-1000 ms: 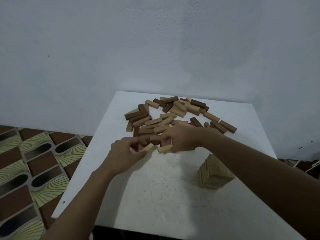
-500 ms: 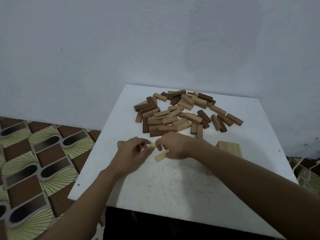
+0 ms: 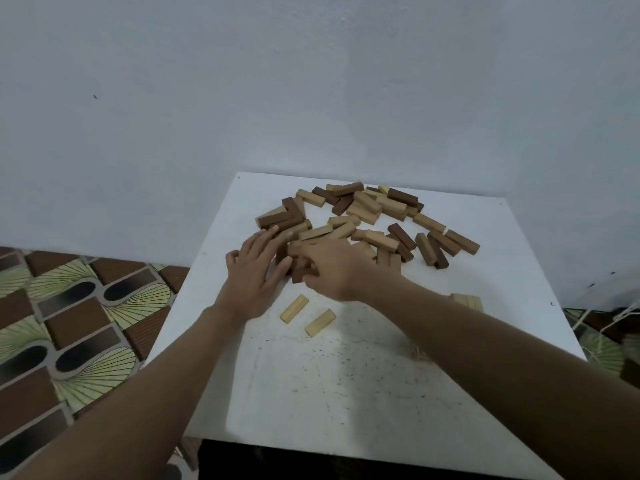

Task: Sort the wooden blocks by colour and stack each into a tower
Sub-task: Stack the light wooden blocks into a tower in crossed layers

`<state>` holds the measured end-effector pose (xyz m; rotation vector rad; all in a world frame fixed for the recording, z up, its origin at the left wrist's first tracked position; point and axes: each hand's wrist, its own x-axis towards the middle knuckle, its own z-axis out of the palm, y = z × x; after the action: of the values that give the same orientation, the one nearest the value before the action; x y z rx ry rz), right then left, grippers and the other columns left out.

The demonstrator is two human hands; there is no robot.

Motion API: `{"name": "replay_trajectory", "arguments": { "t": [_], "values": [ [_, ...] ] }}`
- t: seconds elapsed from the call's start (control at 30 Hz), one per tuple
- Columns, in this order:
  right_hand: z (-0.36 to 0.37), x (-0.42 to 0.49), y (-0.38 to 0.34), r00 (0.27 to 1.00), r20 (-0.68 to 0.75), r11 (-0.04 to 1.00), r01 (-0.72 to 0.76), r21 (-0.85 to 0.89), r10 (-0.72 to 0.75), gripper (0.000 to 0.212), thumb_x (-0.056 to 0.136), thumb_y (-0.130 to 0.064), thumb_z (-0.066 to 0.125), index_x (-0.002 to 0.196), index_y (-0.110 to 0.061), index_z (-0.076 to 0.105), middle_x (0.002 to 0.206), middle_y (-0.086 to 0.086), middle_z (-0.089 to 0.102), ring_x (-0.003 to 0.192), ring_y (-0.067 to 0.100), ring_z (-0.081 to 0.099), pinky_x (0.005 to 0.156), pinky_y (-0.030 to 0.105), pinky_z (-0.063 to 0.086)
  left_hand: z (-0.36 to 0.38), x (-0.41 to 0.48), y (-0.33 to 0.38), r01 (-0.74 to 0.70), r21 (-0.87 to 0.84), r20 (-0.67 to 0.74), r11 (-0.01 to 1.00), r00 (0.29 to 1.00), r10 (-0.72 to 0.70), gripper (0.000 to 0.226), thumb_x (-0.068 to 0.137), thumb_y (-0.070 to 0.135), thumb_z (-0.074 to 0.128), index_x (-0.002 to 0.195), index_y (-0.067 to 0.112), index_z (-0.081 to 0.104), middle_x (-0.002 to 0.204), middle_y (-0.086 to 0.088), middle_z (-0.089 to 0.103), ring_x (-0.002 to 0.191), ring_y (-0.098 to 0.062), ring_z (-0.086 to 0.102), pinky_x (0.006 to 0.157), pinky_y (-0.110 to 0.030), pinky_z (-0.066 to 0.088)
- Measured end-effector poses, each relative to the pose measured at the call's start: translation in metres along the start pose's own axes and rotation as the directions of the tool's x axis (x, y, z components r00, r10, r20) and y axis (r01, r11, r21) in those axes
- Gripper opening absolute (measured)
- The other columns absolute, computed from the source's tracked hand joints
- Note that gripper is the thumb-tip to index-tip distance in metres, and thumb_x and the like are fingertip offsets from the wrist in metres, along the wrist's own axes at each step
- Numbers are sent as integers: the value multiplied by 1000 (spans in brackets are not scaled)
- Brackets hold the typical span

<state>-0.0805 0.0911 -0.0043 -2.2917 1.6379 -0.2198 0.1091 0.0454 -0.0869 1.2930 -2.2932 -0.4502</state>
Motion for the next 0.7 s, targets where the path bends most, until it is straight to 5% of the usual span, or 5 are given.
{"name": "replay_trajectory", "arguments": {
  "t": [0.23, 0.37, 0.43, 0.6, 0.7],
  "values": [
    [-24, -8, -5, 998, -28, 995, -52, 81, 55, 11, 91, -21, 56, 82, -16, 55, 78, -3, 56, 71, 15, 52, 62, 31, 44, 3, -2, -2, -22, -17, -69, 1000, 997, 21, 45, 103, 53, 37, 138, 30, 55, 145, 4, 49, 132, -19, 40, 98, -39, 30],
    [-48, -11, 5, 990, -45, 983, -128, 129, 135, 10, 92, -26, 61, 85, -19, 63, 80, -8, 59, 81, 14, 57, 70, 31, 48, 4, -6, -2, -126, -95, -195, 988, 975, 105, 9, 104, 25, 55, 107, 33, 59, 105, 6, 60, 97, -13, 56, 78, -41, 40],
    [-59, -15, 11, 982, -50, 971, -170, 170, 181, 12, 93, -29, 62, 92, -18, 68, 84, -13, 58, 85, 10, 58, 75, 28, 49, 3, -9, 3, -70, -222, -217, 972, 976, 20, 22, 102, 16, 60, 93, 35, 57, 89, 12, 56, 84, -10, 54, 68, -39, 38],
    [-88, -42, 29, 960, -144, 929, -185, 319, 241, 10, 92, -26, 67, 93, -17, 71, 89, -3, 68, 79, 7, 60, 64, 10, 43, -8, -9, 52, -140, -382, -170, 913, 982, 79, 17, 101, 30, 54, 92, 27, 68, 91, 17, 66, 83, -11, 59, 69, -25, 46],
    [-96, -57, 45, 942, -156, 904, -226, 362, 298, 6, 92, -30, 68, 91, -24, 70, 92, -3, 69, 74, 1, 55, 57, 5, 39, -8, 1, 79, -126, -441, -57, 888, 992, 113, 16, 102, 27, 58, 95, 21, 72, 90, 9, 68, 83, -15, 62, 72, -32, 49]
  ]
}}
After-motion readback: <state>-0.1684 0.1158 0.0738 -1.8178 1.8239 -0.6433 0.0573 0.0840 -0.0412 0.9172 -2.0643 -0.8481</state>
